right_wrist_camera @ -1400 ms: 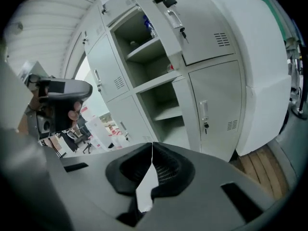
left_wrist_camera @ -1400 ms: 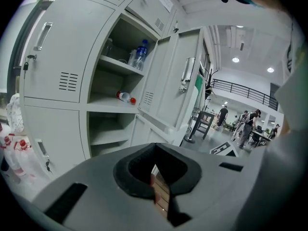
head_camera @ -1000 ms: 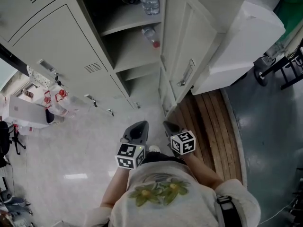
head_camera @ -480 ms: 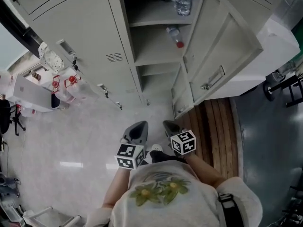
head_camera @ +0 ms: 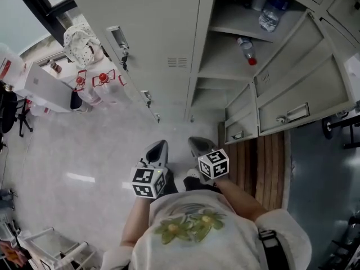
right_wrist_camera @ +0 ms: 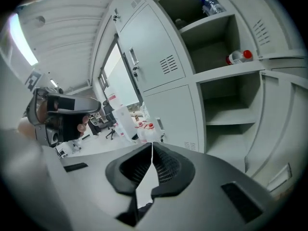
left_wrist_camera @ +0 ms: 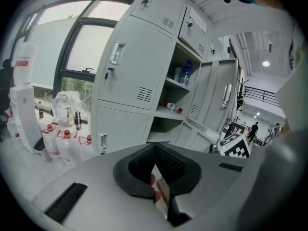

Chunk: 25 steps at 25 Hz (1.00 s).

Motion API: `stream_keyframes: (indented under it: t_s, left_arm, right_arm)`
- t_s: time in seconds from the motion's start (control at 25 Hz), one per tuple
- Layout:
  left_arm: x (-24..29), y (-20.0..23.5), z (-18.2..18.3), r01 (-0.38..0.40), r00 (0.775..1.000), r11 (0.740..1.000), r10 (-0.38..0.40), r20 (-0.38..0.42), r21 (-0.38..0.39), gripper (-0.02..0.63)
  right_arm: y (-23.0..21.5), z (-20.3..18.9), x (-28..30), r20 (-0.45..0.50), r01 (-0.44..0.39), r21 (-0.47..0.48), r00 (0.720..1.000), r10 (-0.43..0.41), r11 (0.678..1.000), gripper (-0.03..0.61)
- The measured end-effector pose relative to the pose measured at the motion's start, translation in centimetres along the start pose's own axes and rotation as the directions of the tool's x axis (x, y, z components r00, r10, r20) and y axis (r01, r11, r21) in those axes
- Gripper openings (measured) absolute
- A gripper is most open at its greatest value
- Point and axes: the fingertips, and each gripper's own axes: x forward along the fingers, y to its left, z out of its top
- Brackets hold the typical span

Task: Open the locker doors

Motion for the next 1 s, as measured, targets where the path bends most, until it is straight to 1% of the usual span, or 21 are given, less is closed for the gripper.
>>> stream_keyframes:
  t_s: [0.2, 0.48, 0.76, 1.0]
  left_arm:
    - [-1.1, 4.4, 1.1, -0.029, 1.000, 0.999, 0.030, 0.007, -0.013, 0.029]
    - [-2.0, 9.7, 1.7, -0.043, 0.999, 0.999, 0.043, 0.000, -0.025, 0.029]
    - [-2.1, 13.9, 2.0, -0.023, 1.000, 0.999, 0.023, -0.014, -0.030, 0.029]
    - [-1.6, 16.8, 2.1, 0.019, 0.999, 1.000, -0.020, -0.038, -0.019, 0.029]
  right_arm:
    - [2.8, 1.5, 4.4, -0.013, -0.043, -0.020, 0.999, 0.042, 0.999, 0.032]
    - [5.2, 3.3, 9.3, -0.003, -0.047, -0.020, 0.999, 0.047, 0.999, 0.032]
    - [7.3, 4.1, 13.6, -0.007, -0.037, -0.014, 0.999, 0.036, 0.999, 0.032]
    - [8.5, 4.4, 17.1, -0.009, -0.017, -0.001, 1.000, 0.017, 1.000, 0.032]
